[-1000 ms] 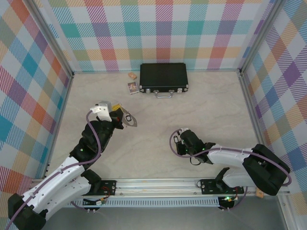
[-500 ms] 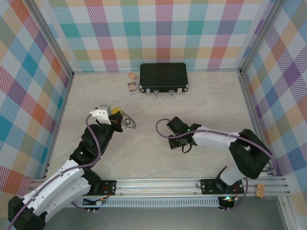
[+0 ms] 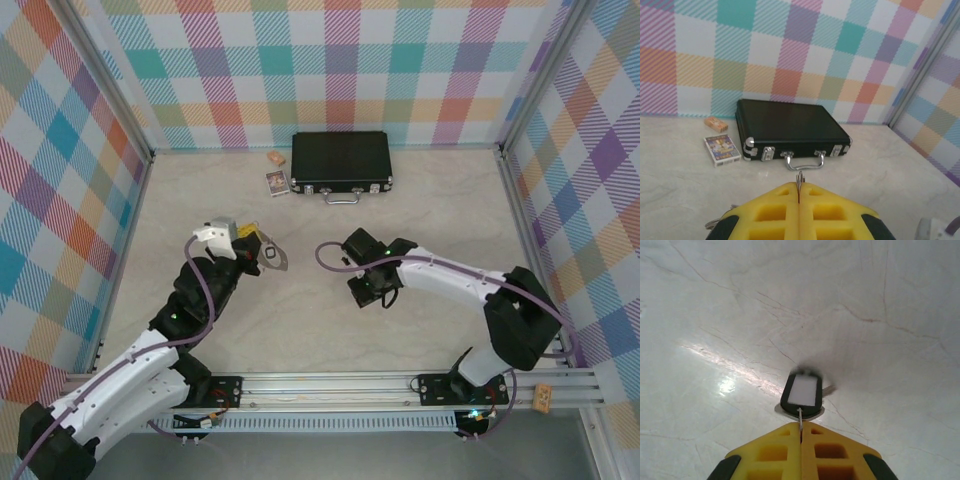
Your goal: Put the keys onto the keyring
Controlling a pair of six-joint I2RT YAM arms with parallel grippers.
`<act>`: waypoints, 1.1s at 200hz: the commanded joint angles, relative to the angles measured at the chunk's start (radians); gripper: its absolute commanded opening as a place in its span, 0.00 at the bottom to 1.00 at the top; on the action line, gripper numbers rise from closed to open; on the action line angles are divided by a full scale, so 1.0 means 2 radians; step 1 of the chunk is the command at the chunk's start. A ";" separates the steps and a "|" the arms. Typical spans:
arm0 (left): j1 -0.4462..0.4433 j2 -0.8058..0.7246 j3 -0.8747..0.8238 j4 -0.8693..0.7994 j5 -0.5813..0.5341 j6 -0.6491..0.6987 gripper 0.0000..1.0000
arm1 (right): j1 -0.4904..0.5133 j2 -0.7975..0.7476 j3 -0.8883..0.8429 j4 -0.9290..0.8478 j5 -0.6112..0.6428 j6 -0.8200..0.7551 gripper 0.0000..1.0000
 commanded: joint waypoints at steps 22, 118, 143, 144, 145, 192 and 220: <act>0.003 0.029 0.018 0.027 0.053 0.004 0.00 | 0.002 -0.065 0.000 0.042 0.016 -0.065 0.00; 0.003 0.114 0.022 0.104 0.188 0.016 0.00 | 0.001 -0.230 -0.101 0.213 -0.039 -0.201 0.00; 0.003 0.127 0.026 0.119 0.210 0.021 0.00 | 0.000 -0.258 -0.123 0.240 -0.051 -0.218 0.00; 0.003 0.128 0.026 0.120 0.211 0.022 0.00 | 0.000 -0.259 -0.123 0.241 -0.051 -0.219 0.00; 0.003 0.128 0.027 0.120 0.212 0.022 0.00 | 0.000 -0.259 -0.123 0.241 -0.051 -0.220 0.00; -0.001 0.154 0.013 0.192 0.263 0.023 0.00 | 0.001 -0.275 -0.119 0.240 -0.064 -0.227 0.00; -0.008 0.168 0.013 0.221 0.276 0.036 0.00 | 0.000 -0.278 -0.113 0.239 -0.067 -0.228 0.00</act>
